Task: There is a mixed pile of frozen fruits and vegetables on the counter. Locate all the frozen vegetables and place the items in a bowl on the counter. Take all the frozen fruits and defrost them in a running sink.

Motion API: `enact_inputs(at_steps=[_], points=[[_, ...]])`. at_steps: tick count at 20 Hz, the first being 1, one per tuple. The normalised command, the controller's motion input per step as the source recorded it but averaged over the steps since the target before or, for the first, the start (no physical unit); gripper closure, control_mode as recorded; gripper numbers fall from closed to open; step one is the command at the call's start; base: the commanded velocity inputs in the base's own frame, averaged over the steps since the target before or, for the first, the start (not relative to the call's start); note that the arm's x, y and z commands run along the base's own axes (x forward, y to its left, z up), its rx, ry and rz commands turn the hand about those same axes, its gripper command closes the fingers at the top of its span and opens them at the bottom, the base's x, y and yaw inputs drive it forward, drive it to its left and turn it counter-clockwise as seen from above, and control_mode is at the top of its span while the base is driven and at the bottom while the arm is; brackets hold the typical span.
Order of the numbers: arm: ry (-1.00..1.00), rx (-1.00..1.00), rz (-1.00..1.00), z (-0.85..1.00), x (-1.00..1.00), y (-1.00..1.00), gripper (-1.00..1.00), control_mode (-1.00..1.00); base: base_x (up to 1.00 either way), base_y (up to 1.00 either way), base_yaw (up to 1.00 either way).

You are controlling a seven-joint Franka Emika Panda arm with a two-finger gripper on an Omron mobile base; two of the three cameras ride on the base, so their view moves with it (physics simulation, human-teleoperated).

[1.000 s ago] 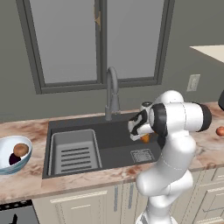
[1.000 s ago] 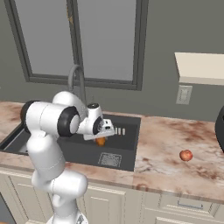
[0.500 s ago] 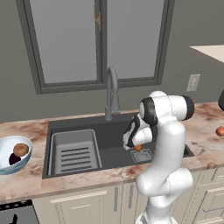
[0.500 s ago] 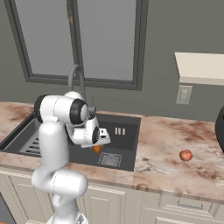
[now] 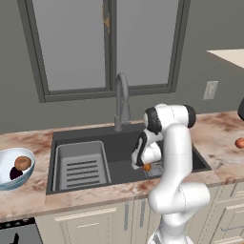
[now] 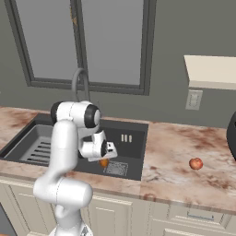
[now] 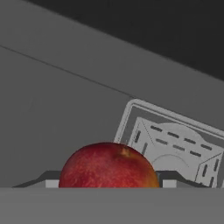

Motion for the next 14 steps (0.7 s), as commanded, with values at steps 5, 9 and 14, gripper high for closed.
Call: enact_inputs(at_steps=[5,9,14], points=[[0.11,0.00,0.00,-0.34,0.40,0.01,1.00,-1.00,0.00,0.00,0.00],[0.07,0.01,0.00,-0.25,0.11,0.05,1.00,-1.00,0.00,0.00,0.00],[0.07,0.01,0.00,-0.24,0.01,0.15,-1.00,-1.00,0.00,0.00,0.00]])
